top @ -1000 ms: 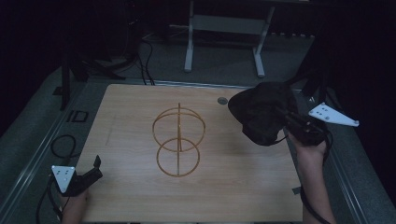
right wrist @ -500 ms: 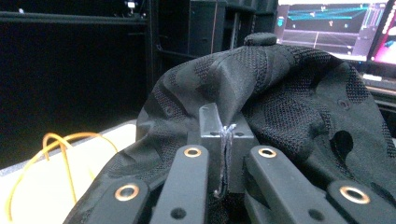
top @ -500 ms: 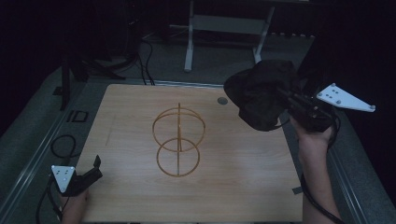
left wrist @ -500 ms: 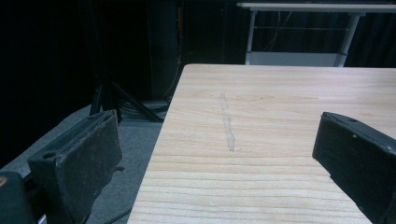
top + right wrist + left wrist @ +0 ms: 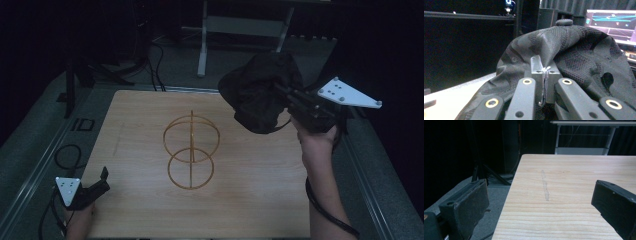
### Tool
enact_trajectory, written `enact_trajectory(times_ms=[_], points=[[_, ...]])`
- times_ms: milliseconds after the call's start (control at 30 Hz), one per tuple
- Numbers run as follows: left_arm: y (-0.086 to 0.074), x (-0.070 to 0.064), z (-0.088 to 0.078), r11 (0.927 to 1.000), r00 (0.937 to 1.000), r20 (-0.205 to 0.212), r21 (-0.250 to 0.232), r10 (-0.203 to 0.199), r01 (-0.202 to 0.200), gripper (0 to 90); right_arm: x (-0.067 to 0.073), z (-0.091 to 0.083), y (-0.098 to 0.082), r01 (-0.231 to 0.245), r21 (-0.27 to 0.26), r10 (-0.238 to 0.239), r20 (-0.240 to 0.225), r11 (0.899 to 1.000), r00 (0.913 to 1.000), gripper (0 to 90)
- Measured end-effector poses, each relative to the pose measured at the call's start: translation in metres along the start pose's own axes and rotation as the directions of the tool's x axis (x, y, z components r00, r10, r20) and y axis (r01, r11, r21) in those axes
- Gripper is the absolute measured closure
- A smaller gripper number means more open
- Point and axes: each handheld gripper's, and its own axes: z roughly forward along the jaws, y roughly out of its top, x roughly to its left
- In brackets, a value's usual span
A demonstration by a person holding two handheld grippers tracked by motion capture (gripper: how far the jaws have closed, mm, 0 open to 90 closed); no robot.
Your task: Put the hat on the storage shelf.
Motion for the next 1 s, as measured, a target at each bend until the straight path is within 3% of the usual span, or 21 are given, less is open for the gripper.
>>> enact_trajectory(times_ms=[467, 1000], points=[[0.0, 0.0, 0.0, 1.0, 1.0, 0.005, 0.0, 0.001, -0.001, 1.8, 0.046, 0.042, 0.011, 0.019, -0.023, -0.022, -0.126, 1.0, 0.9918, 88.6], [0.0, 0.001, 0.0, 1.0, 0.9999, 0.014, 0.0, -0.002, 0.002, 1.8, 0.1, 0.089, 0.007, 0.028, -0.012, -0.03, -0.275, 1.0, 0.9611, 88.6]])
